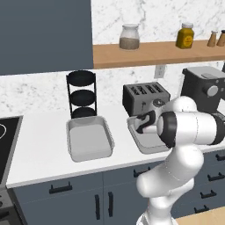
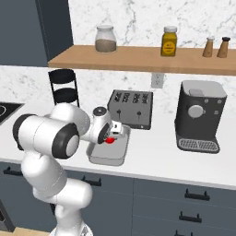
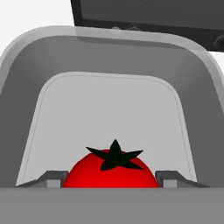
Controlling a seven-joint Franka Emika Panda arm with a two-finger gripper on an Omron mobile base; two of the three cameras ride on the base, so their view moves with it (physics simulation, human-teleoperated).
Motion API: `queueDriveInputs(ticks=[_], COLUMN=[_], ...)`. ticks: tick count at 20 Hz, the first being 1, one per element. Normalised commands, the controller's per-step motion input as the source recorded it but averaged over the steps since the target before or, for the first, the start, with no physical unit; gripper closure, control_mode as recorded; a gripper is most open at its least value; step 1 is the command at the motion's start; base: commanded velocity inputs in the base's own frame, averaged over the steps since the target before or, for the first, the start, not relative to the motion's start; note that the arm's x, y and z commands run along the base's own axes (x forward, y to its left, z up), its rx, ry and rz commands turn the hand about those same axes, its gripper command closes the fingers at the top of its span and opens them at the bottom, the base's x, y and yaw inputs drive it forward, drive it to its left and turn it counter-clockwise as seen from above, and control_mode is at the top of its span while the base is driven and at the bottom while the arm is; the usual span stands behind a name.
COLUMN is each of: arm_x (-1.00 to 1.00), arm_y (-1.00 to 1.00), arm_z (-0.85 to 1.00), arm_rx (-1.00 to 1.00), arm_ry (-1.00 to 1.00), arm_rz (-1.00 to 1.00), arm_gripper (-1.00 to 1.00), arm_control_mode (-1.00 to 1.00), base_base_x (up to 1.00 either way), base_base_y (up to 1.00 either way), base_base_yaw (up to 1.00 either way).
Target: Place one tomato and one chicken drumstick in each tupperware on the nearby counter, to pack two identical lunches.
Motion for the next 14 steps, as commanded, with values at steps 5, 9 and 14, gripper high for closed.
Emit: queueDriveInputs(ticks=[5, 9, 14], arm_x=[0.11, -0.01, -0.46], arm_y=[0.00, 0.00, 0.00], arm_z=[0.00, 0.18, 0.42], arm_rx=[0.00, 0.00, 0.00], arm_ry=[-0.02, -0.07, -0.14], arm_rz=[0.00, 0.00, 0.00], arm_gripper=[-1.00, -1.00, -1.00], arm_control_mode=[-1.00, -1.00, -1.00], base_base_x=[0.00, 0.00, 0.00], base_base_y=[0.00, 0.00, 0.00], base_base_yaw=[0.00, 0.00, 0.00])
